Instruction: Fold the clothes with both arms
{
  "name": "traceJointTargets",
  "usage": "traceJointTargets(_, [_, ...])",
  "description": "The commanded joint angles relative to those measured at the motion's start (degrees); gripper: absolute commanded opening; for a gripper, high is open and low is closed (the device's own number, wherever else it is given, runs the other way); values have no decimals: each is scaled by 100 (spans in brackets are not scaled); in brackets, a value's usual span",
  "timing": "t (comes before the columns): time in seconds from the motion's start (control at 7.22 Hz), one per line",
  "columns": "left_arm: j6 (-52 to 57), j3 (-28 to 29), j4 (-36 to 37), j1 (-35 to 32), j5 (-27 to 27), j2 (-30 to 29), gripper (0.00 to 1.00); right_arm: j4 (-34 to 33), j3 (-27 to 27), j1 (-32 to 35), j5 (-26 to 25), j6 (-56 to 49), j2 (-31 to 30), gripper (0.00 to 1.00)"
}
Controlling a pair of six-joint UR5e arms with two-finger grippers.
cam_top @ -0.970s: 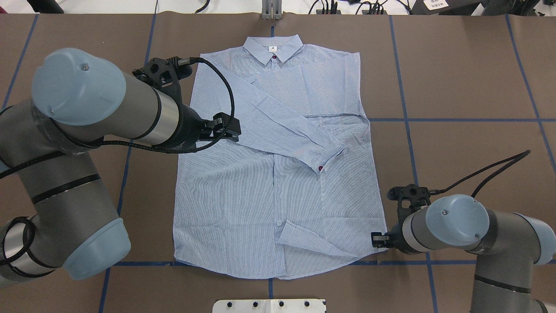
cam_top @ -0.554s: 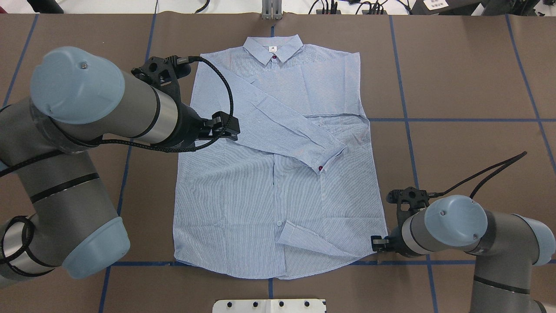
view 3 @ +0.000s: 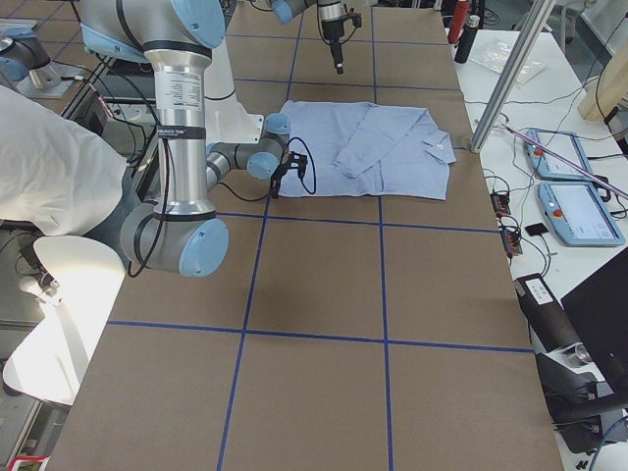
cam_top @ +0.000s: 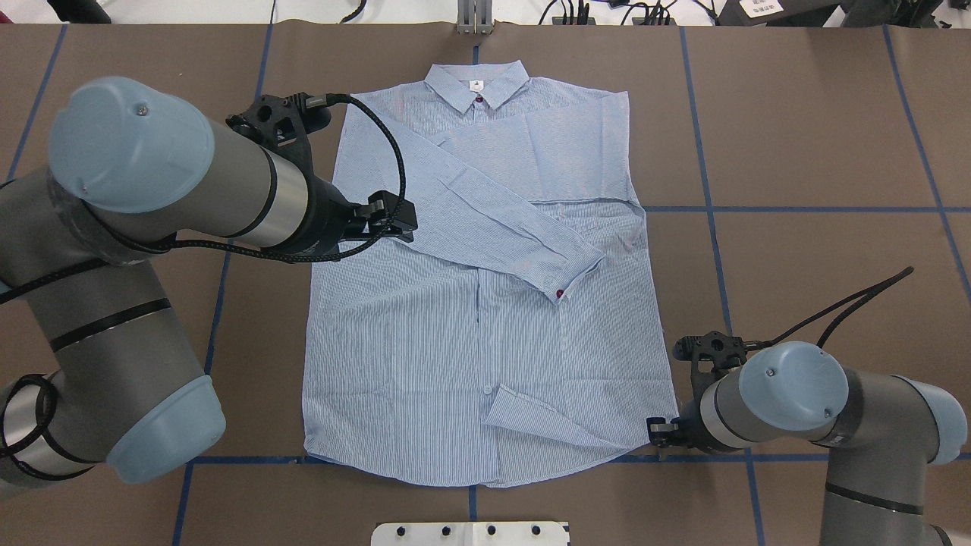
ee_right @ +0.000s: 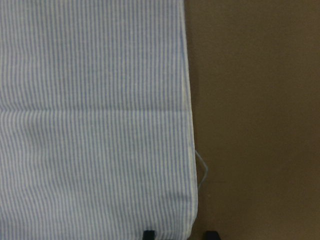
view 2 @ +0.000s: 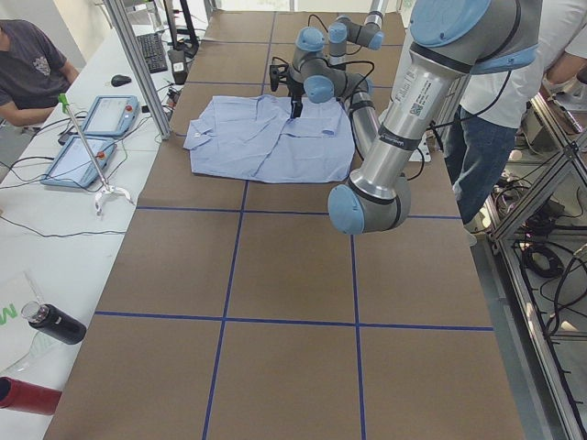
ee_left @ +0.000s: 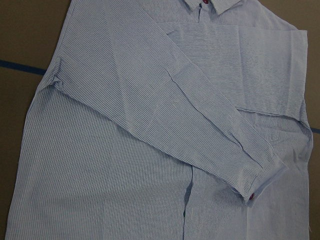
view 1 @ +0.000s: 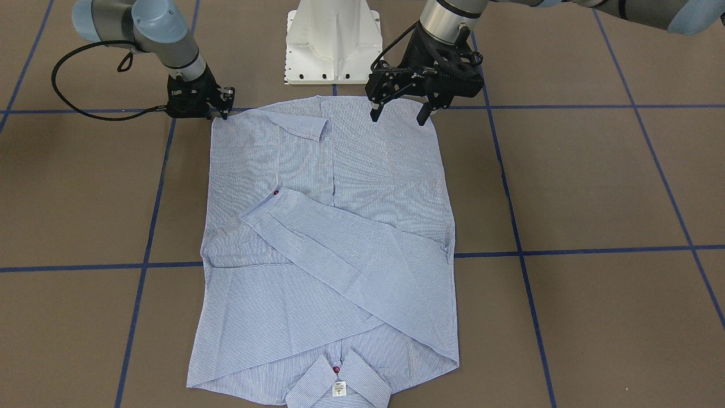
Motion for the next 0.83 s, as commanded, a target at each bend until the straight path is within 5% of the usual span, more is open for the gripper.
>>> traceJointTargets(0.0, [0,-18,0,-4,0,2,99,0,-11,-4,23,0,9,33])
traceJointTargets(0.69, [0,-36,18,-21,9,2,99,0,42,40,85,0,9,0])
